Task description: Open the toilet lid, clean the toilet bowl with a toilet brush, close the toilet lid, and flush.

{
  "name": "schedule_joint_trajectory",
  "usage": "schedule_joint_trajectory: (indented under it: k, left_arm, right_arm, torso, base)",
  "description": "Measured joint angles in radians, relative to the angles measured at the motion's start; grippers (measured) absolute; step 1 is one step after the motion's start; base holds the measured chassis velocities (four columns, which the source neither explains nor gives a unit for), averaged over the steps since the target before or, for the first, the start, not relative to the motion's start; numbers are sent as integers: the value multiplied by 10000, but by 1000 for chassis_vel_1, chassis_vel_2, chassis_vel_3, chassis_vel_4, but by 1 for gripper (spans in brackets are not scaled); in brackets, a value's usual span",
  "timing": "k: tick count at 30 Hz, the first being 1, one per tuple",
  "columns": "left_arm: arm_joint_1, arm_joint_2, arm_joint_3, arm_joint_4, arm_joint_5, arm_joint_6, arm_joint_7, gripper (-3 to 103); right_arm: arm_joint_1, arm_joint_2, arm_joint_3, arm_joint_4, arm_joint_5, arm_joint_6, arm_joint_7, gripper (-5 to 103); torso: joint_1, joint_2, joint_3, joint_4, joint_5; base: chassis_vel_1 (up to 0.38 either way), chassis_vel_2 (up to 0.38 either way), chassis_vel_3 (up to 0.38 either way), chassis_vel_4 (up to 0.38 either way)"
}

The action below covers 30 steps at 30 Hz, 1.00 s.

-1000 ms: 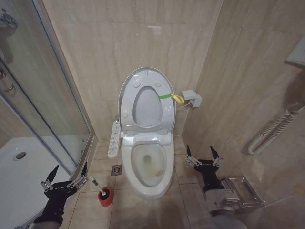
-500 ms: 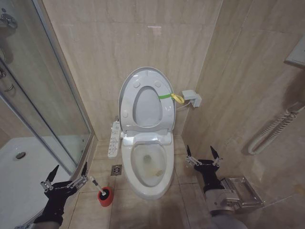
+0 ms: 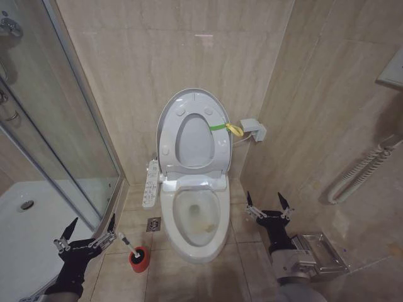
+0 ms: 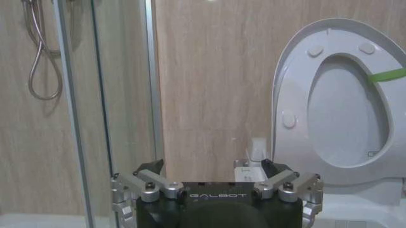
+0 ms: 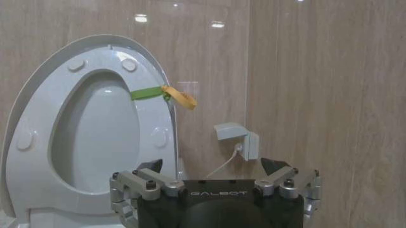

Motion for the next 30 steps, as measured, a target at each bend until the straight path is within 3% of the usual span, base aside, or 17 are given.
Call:
schedule_joint_trajectory:
  k: [30]
  left_arm:
    - [1,0,0,0,0,0,0,100]
  right_arm:
    - [0,0,0,0,0,0,0,100]
  torso:
    - [0,0,0,0,0]
  base:
    - [0,0,0,0]
